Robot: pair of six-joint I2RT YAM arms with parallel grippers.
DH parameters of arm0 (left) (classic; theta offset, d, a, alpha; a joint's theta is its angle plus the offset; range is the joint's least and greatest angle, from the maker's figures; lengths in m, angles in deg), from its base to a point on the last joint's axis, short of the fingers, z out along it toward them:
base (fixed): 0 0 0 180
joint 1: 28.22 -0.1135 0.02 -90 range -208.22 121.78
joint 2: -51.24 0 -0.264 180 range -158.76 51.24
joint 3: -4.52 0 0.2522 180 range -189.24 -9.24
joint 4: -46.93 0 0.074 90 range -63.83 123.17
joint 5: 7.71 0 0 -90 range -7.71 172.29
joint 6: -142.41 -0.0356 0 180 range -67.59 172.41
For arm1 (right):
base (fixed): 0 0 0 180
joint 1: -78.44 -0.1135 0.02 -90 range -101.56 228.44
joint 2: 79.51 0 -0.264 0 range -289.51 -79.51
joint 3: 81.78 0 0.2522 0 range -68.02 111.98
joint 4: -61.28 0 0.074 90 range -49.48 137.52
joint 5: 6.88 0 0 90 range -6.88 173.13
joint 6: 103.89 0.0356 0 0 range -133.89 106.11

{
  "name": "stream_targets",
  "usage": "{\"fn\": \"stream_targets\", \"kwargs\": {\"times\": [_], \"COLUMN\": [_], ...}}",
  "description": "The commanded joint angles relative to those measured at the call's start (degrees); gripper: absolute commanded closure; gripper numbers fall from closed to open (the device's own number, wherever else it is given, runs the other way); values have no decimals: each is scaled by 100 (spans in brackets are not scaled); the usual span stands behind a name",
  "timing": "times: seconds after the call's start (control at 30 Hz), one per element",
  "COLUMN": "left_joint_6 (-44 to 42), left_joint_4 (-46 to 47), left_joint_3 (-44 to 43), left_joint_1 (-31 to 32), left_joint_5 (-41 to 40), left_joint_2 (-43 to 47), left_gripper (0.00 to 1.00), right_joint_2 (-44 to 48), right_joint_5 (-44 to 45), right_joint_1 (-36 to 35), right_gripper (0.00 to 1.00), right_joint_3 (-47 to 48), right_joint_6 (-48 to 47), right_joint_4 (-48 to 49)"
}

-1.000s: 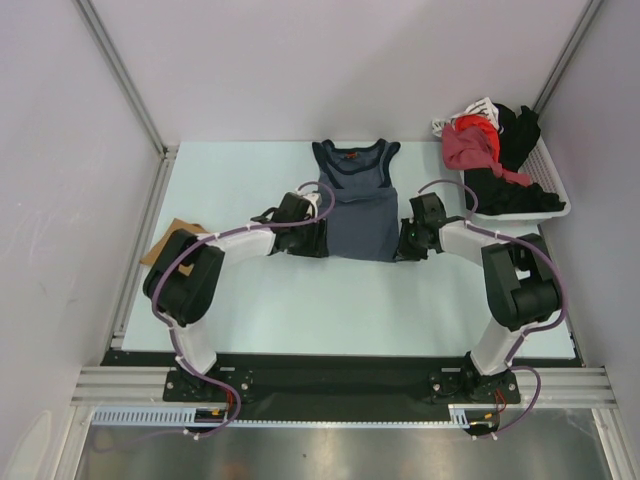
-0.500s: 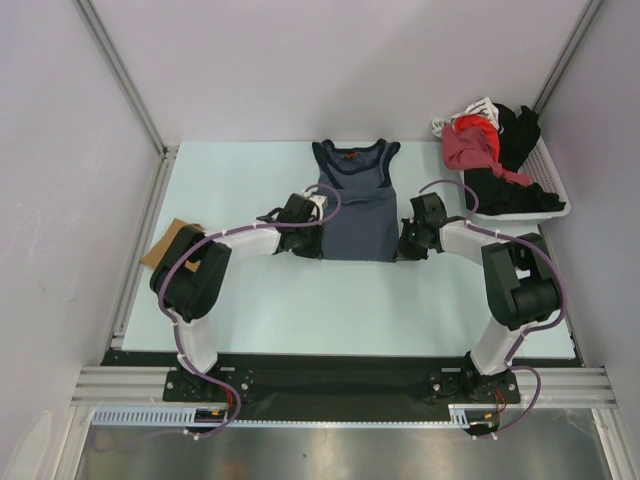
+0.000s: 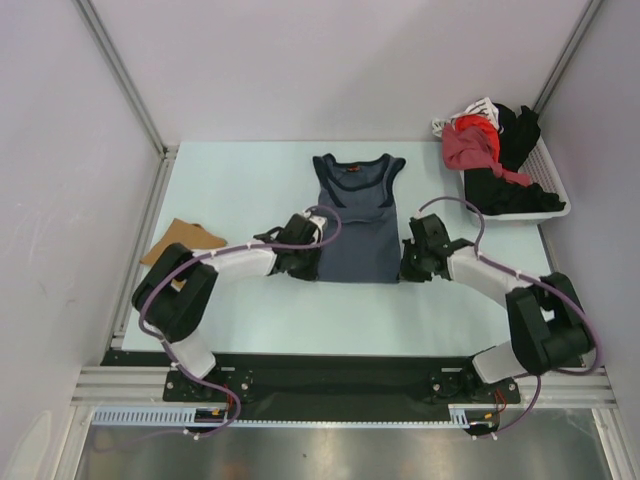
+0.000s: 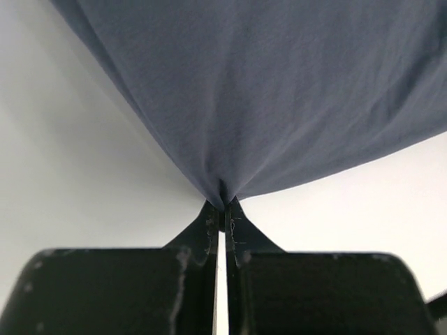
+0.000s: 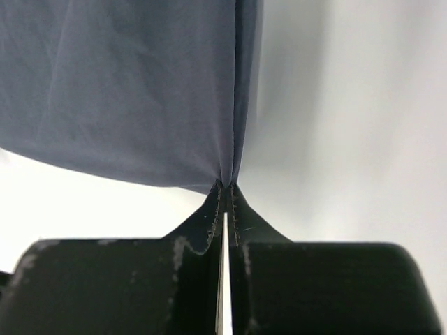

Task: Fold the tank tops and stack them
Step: Fold the tank top

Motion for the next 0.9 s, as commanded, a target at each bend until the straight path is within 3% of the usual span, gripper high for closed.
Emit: {"fn": "stream_targets", "kwargs": {"times": [0.0, 0.3, 0.37, 0.53, 0.63, 0.7, 0.87], "left_joint_6": [305, 1044, 939, 623, 631, 684, 1158], "left_joint_4": [-338, -610, -969, -1954, -2237, -2132, -1158], "left_joint_3": [452, 1262, 973, -623, -1040, -875, 898], "left_joint_1": [395, 968, 968, 915, 906, 915, 985], "left_joint_5": [-229, -212, -325, -852, -898, -749, -29], "left_joint_2": [600, 1892, 1955, 1770, 1980, 2253, 2307], "left_gripper": [100, 100, 100, 100, 100, 98, 100], "right_joint_2": [710, 2335, 2531, 2155, 2179, 2407, 2952], "right_joint_5": [370, 432, 396, 774, 827, 801, 406], "right_joint_1": [-356, -814, -815, -753, -806, -814, -832], "right_gripper": [100, 100, 100, 100, 100, 100, 100], "right_joint_3": [-439, -950, -863, 673, 1123, 941, -734], "right_joint_6": [440, 925, 838, 556, 564, 643, 1082], "right_joint_4": [-453, -1121, -1200, -1867, -2017, -2000, -1737]}}
